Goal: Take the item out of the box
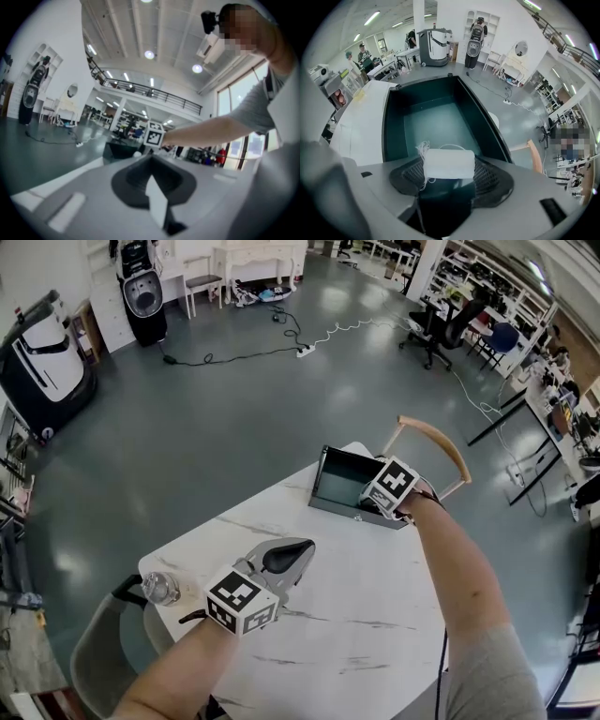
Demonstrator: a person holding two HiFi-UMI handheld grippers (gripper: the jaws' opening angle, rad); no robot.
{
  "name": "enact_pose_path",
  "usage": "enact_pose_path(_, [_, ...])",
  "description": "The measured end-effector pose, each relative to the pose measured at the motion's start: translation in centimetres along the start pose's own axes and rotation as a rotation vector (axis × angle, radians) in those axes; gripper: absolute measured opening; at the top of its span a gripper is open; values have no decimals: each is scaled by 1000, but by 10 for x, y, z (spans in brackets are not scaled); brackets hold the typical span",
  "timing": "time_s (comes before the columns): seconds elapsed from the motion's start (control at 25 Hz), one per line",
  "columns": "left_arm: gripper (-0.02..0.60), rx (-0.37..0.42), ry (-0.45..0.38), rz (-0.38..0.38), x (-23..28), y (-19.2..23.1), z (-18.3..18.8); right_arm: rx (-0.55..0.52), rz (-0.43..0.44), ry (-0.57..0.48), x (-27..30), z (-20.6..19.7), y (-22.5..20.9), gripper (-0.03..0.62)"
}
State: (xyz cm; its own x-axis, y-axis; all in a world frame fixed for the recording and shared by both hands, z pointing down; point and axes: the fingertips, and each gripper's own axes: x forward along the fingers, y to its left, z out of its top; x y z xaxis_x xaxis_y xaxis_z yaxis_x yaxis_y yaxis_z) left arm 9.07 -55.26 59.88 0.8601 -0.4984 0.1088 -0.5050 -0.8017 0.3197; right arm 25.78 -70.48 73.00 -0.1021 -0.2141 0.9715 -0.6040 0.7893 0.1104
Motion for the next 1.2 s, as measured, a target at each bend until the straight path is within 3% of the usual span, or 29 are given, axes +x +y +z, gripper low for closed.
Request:
enact_pose_path(0.76, [3,59,-70,50,-32,-11,73,47,-130,-198,-120,41,-8,291])
enact_pose_path(1.2, [3,141,-135,64,-56,-38,164,31,-256,-315,-248,69,-7,291])
